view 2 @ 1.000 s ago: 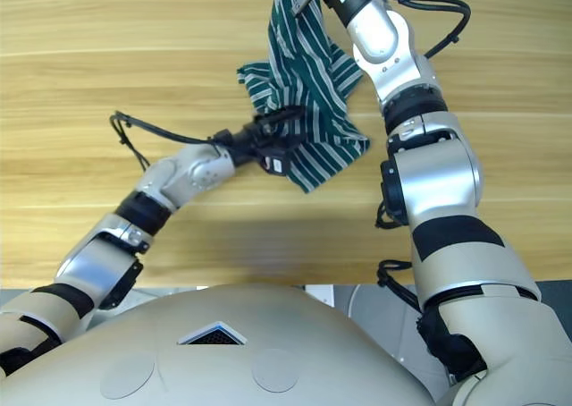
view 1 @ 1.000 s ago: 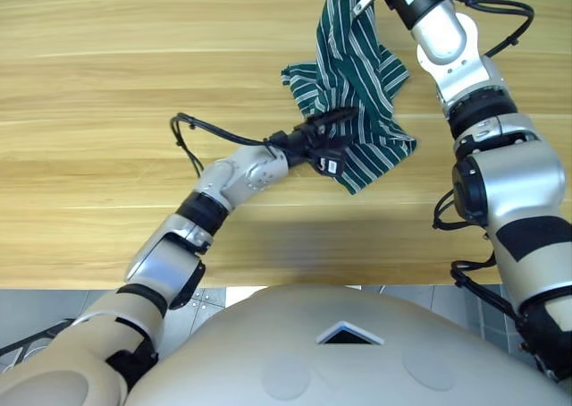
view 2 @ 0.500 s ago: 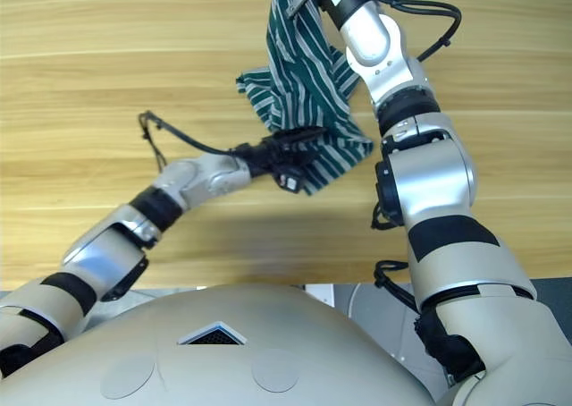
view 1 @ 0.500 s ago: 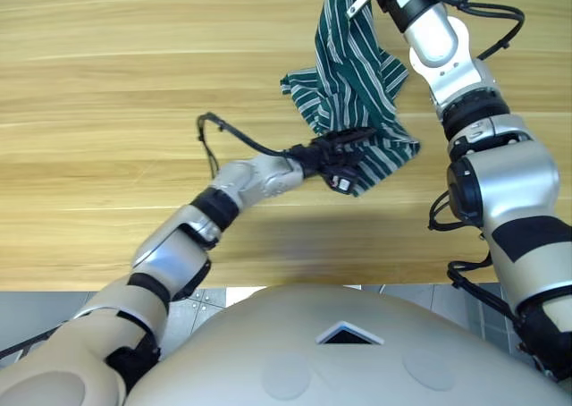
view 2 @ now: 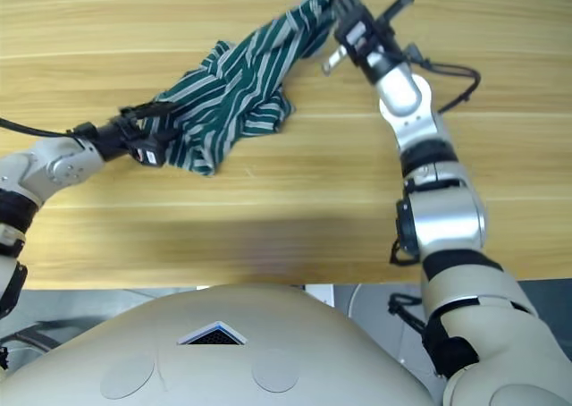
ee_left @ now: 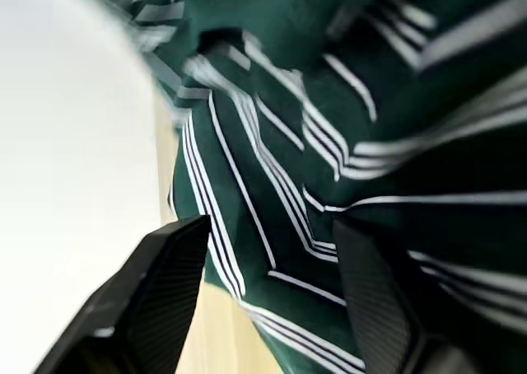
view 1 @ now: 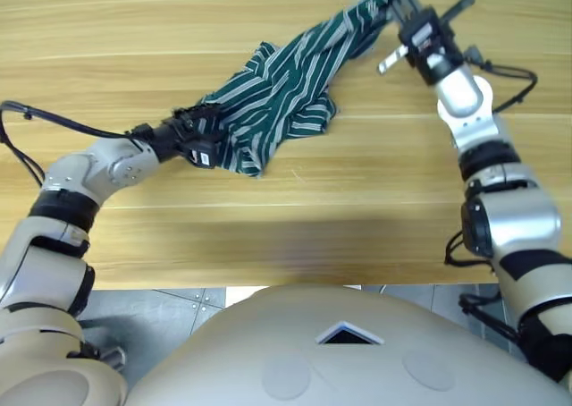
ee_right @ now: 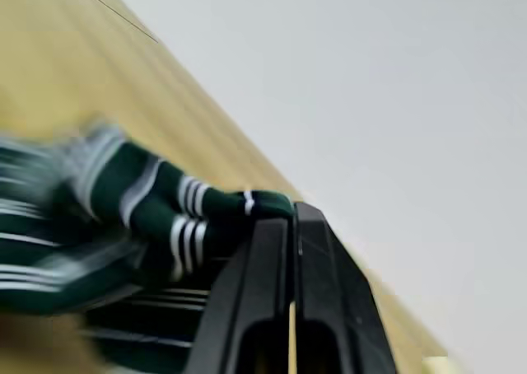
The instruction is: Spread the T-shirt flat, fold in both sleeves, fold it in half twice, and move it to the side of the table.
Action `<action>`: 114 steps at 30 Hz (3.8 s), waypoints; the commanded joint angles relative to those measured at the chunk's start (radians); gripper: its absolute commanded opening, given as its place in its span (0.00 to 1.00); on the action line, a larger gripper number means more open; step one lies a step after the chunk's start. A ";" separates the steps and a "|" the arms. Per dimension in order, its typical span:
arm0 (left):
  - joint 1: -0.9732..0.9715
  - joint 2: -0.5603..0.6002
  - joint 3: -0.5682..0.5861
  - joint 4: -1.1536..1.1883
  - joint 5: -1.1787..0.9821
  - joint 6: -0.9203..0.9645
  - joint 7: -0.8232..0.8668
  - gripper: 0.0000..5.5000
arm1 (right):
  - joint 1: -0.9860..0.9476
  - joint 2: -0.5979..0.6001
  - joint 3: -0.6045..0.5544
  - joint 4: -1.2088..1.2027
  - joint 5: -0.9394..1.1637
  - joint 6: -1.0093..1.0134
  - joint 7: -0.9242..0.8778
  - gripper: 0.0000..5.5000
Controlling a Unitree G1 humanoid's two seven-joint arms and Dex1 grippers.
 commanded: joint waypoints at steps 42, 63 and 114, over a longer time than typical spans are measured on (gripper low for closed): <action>0.571 0.024 0.252 -0.703 0.017 0.377 -0.292 0.50 | 0.165 -0.112 -0.256 -0.020 0.187 0.026 0.239 0.00; 0.340 -0.018 0.106 -0.486 0.013 0.286 -0.290 0.50 | 0.178 -0.090 -0.252 -0.007 0.172 0.024 0.209 0.00; 0.559 -0.088 0.327 -0.720 -1.060 -0.254 -0.339 0.00 | 0.558 -0.114 -0.337 -0.969 0.941 0.213 0.562 0.00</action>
